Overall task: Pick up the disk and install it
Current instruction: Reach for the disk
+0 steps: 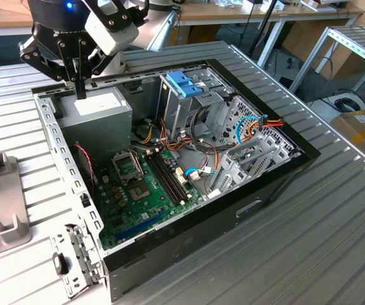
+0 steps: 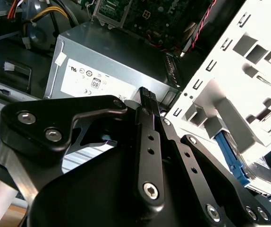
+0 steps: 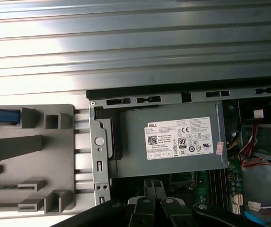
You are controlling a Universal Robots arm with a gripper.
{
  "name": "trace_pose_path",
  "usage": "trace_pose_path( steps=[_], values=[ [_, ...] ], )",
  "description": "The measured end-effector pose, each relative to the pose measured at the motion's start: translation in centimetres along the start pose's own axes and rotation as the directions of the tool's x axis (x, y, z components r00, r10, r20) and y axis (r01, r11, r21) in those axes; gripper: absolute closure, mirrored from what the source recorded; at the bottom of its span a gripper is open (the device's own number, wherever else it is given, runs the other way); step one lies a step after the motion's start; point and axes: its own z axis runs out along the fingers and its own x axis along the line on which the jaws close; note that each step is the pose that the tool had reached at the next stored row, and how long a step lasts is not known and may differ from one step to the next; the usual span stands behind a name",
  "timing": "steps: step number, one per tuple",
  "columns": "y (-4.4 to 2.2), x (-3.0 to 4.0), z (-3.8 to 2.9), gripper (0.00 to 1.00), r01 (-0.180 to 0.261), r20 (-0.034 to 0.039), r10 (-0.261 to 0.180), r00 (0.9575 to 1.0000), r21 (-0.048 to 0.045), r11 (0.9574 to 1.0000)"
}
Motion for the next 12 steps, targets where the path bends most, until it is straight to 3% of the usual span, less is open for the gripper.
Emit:
trace_pose_path(
  steps=[12],
  values=[
    [-0.05, 0.65, -0.02, 0.90, 0.000, 0.0000, 0.000, 1.0000, 0.0004, 1.0000]
  ],
)
